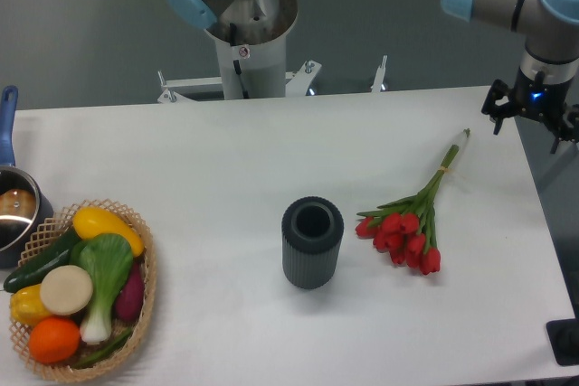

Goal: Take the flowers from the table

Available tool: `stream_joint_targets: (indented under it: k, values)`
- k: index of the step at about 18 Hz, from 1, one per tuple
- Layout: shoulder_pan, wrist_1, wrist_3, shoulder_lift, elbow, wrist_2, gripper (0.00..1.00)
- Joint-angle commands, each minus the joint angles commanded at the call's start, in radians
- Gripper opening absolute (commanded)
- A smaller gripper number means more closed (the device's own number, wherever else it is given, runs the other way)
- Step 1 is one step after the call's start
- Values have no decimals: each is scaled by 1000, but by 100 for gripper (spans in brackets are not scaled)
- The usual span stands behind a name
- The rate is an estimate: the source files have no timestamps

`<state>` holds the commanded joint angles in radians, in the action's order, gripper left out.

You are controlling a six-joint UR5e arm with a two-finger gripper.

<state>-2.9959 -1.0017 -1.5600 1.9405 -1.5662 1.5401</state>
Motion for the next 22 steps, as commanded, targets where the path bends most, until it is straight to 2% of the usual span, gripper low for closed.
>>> stream_joint_targets:
  k: [4,9,10,12,14,18,22]
  values:
    - [9,0,0,-17,-38,-5,100]
    - [17,15,15,-28,-121,-56,100]
    - [18,27,15,-31,-156,-73,100]
    - [18,115,12,-49,-234,-87,100]
    - [26,140,8,-63,-278,-74,100]
    - [101,146,26,-40,-285,-3,100]
    - [185,146,128,29,-243,84,100]
